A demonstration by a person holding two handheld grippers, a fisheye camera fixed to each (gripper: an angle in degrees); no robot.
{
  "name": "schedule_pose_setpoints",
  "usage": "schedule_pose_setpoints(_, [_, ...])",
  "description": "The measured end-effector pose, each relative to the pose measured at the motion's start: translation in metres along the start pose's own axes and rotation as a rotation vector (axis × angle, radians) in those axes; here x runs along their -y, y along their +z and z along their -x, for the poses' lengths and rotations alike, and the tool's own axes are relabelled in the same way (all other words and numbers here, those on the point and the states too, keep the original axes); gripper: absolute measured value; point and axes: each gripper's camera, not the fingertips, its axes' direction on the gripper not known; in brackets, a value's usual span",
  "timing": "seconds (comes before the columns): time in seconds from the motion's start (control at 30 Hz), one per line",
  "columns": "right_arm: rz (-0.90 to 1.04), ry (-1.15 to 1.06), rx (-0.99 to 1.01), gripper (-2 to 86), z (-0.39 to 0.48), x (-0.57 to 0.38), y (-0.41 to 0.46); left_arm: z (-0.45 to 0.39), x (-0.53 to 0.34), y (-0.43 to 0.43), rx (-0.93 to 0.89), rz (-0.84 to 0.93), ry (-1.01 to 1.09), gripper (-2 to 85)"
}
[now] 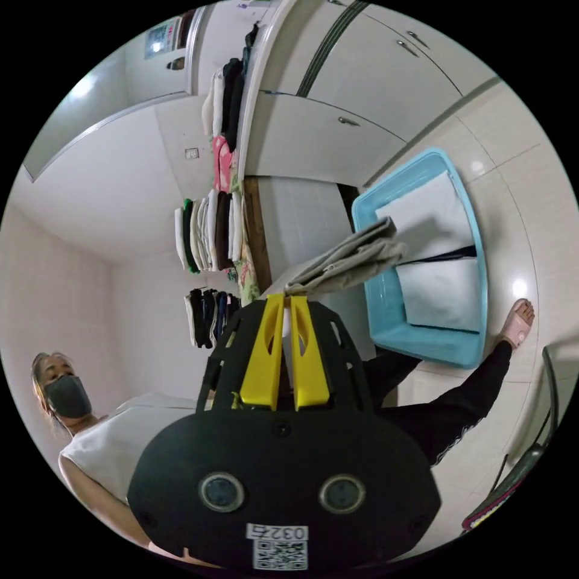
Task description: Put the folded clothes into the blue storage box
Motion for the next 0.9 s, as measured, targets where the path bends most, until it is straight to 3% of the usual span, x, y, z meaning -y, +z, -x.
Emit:
schedule_pose_setpoints(0.13, [-0.007,0.09,-0.067,-0.2,-0.047,-0.015,-0.001,0.028,0.008,0.031,0.112,0.082,-0.061,0.5])
schedule_pose_setpoints(0.2, [0.068,0.232,-0.27,0.5,-0.095,-0.029,0.008,0.063,0.005,0.056,0.343,0.175,-0.186,2.6])
schedule_pose_setpoints(0.27, [0.164,0.38,-0.346,3.7,-0.132,-0.045,0.016,0.087,0.003,0.079,0.685,0.317,-0.274,4.1])
schedule_pose_setpoints(0.3, [0.172,0.466,-0.37,5.3,-0.149,-0.059,0.016,0.099,0.0,0.091,0.754,0.4,-0.303,5.3])
schedule_pose_setpoints(0.43, [0.107,0.536,-0.269,4.4,-0.163,-0.092,0.009,0.082,-0.003,0.103,0.686,0.366,-0.175,2.5])
schedule_pose_setpoints(0.67, [0.051,0.36,-0.376,-0.3,-0.133,-0.105,-0.001,0.004,0.011,0.116,0.659,0.32,0.227,-0.9])
schedule_pose_setpoints(0.9, [-0.127,0.27,-0.305,-1.0,-0.094,-0.122,-0.005,-0.041,0.01,0.12,0.826,0.372,0.418,-1.0])
